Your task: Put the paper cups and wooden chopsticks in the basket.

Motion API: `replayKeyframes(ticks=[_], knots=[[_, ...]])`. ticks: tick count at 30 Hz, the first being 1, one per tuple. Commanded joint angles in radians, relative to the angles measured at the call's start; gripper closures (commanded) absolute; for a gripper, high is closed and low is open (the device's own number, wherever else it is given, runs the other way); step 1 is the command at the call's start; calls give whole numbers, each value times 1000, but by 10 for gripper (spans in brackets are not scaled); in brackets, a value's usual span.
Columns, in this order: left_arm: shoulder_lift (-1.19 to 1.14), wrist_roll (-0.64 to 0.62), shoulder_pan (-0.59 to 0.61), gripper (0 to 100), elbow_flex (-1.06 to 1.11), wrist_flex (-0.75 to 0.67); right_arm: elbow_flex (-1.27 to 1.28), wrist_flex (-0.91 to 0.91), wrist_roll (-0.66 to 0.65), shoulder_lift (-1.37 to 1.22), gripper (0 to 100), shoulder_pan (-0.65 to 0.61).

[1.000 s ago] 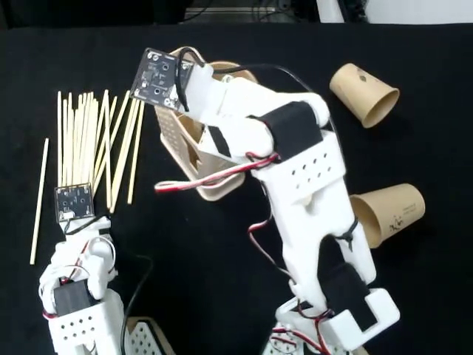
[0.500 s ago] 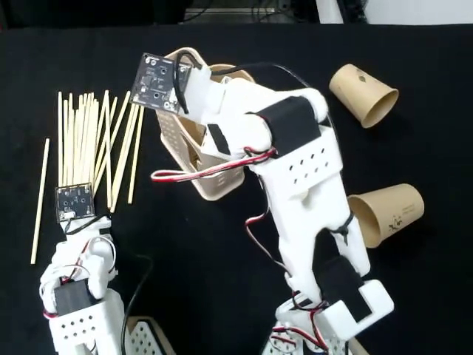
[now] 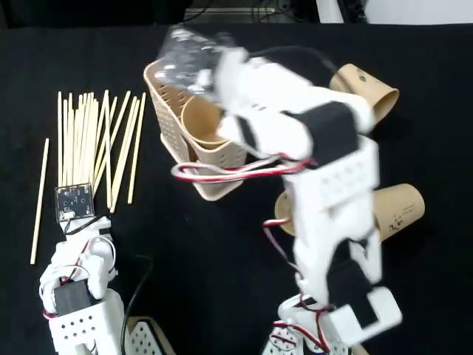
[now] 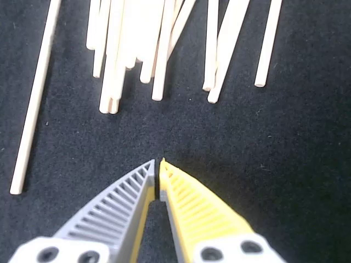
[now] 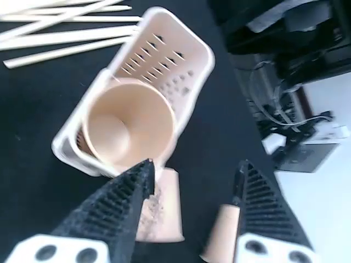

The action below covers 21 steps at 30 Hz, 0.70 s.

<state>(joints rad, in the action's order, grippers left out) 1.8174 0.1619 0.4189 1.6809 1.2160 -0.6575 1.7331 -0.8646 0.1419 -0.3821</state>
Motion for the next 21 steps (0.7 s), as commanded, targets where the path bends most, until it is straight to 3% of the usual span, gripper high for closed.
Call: replayKeyframes(ticks=[1,5,9,13,17,21], knots=[[2,0,7,970,18,3,170,31,-189,145,751,149],[2,0,7,970,18,3,438,-25,-358,283,750,350],[2,0,7,970,18,3,690,-115,-382,384,748,542],[2,0,7,970,18,3,878,-106,-488,473,747,687],[2,0,7,970,18,3,1066,-89,-626,556,747,770],[2,0,7,970,18,3,1222,-95,-629,659,747,779]])
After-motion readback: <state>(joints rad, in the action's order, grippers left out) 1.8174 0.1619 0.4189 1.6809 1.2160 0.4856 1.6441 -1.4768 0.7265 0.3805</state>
